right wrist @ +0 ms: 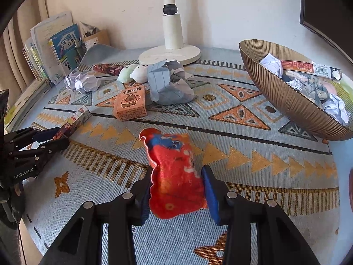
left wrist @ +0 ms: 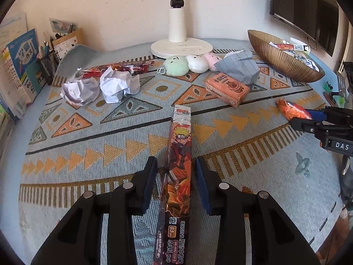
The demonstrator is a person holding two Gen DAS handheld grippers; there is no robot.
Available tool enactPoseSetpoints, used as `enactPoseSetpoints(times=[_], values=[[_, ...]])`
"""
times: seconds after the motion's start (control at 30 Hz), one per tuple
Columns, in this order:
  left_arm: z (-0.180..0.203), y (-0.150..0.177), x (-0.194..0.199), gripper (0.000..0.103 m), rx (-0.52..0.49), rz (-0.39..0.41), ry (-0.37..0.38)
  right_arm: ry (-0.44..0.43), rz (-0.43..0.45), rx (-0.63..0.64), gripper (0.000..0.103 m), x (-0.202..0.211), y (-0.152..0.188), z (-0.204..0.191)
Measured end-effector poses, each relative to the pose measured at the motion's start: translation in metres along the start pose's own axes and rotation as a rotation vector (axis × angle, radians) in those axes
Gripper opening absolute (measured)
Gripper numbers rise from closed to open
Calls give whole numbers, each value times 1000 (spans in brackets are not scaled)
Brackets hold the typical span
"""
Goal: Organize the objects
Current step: 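Carry the card box and red snack bag to the golden bowl and release both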
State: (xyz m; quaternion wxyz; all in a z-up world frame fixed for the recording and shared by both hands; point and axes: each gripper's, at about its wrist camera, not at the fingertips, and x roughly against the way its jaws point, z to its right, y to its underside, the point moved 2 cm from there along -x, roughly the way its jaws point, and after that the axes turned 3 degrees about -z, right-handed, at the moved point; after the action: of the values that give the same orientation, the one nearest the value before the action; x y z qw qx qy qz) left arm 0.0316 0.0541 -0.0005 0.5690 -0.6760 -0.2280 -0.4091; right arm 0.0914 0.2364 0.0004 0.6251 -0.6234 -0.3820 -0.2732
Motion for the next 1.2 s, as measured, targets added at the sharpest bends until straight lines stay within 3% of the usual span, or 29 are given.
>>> enactPoseSetpoints(times=[0.1, 0.17, 0.3, 0.33, 0.37, 0.43, 0.5, 0.53, 0.63, 0.73, 0.87, 0.97, 1.1, 1.2], values=[[-2, 0, 0, 36, 10, -2, 10, -14, -5, 10, 48, -1, 0, -2], [-3, -1, 0, 36, 6, -1, 3, -31, -17, 25, 65, -2, 0, -4], [-3, -1, 0, 36, 14, 0, 7, -28, -25, 47, 68, -4, 0, -8], [-3, -1, 0, 34, 15, 1, 6, -9, -19, 41, 59, -4, 0, -8], [-1, 0, 0, 30, 13, 3, 1, 21, -7, 30, 37, -2, 0, -6], [4, 0, 2, 16, -6, 14, -37, 37, 56, 11, 34, 9, 2, -4], [10, 1, 9, 15, -26, 55, -113, 58, 154, 11, 34, 27, 5, -4], [11, 1, 16, 15, -21, 83, -111, 63, 165, 10, 34, 30, 6, -4], [10, -6, 27, 15, 50, 92, -13, 50, 180, -21, 34, 36, 5, 2], [26, -25, 37, 15, 42, 88, 35, -13, 163, -86, 34, 53, 6, 20], [65, -77, 56, 15, -41, 130, 91, 72, 249, -155, 35, 111, -17, 68], [100, -133, 60, 15, -37, 168, 210, 78, 315, -303, 35, 146, -50, 126], [154, -200, 42, 15, -37, 200, 301, 229, 333, -427, 35, 153, -90, 185], [180, -235, 14, 15, 34, 151, 436, 247, 312, -480, 36, 138, -106, 211]])
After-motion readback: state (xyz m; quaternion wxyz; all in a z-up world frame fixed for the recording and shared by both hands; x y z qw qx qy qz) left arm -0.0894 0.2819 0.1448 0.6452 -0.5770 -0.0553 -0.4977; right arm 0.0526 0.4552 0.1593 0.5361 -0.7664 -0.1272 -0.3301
